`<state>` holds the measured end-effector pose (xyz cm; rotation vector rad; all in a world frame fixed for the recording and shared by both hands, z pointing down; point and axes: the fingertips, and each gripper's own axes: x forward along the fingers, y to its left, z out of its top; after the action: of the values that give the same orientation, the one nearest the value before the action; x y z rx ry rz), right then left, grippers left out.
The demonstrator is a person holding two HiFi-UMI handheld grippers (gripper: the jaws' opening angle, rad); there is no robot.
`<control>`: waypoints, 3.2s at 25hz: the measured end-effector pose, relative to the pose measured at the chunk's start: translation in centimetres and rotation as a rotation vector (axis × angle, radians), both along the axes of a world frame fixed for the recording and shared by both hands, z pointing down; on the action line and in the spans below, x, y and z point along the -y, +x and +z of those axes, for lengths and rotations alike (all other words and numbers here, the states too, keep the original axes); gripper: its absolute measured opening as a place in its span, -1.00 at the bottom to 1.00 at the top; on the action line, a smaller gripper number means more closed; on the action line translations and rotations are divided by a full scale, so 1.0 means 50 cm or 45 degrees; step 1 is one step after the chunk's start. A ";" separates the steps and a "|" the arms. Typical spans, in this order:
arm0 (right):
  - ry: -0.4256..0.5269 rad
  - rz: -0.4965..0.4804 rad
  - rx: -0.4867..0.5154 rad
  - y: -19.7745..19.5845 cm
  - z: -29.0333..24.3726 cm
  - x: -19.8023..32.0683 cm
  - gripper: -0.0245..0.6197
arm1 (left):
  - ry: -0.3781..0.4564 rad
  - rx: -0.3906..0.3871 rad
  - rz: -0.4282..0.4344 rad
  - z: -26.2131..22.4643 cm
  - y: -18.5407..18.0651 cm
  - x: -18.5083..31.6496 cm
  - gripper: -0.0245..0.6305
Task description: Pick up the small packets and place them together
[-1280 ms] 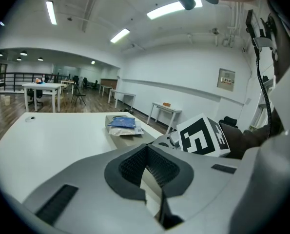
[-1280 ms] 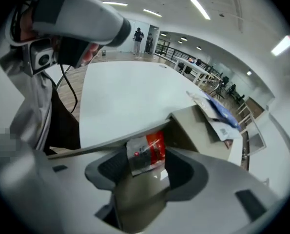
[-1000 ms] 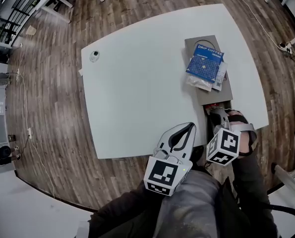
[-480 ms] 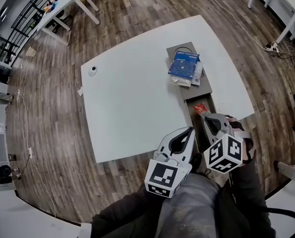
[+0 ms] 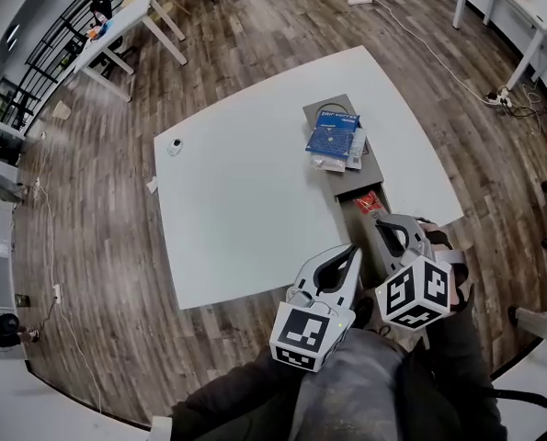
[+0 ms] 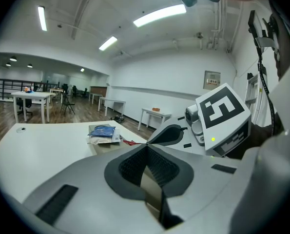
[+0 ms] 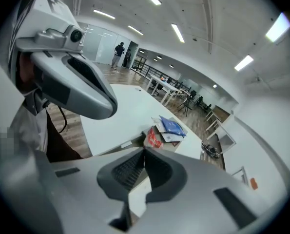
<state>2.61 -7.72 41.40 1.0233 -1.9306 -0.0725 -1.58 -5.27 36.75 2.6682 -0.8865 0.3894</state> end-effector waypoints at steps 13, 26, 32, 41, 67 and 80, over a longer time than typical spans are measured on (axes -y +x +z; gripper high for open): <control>0.105 0.008 -0.079 0.013 -0.046 0.305 -0.90 | -0.041 0.022 -0.135 0.030 -0.073 0.205 -0.92; -0.117 -0.069 -0.126 -0.017 0.055 0.348 -0.74 | -0.142 0.025 -0.218 0.072 -0.108 0.268 -0.92; -0.107 -0.045 -0.097 -0.009 0.045 0.312 -0.63 | -0.125 0.025 -0.220 0.064 -0.106 0.245 -0.92; 0.023 0.097 0.200 0.023 -0.044 0.179 -0.63 | -0.023 0.016 -0.157 0.008 -0.064 0.149 -0.92; 0.530 0.293 1.183 0.059 -0.299 -0.138 -0.91 | 0.336 -0.095 -0.049 -0.201 0.072 -0.035 -0.92; 0.536 0.271 1.169 0.046 -0.304 -0.136 -0.91 | 0.323 -0.093 -0.010 -0.195 0.082 -0.039 -0.92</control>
<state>4.90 -0.93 26.22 1.7455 -2.6677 0.1461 2.53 -3.31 27.01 2.8858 -0.9821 0.1863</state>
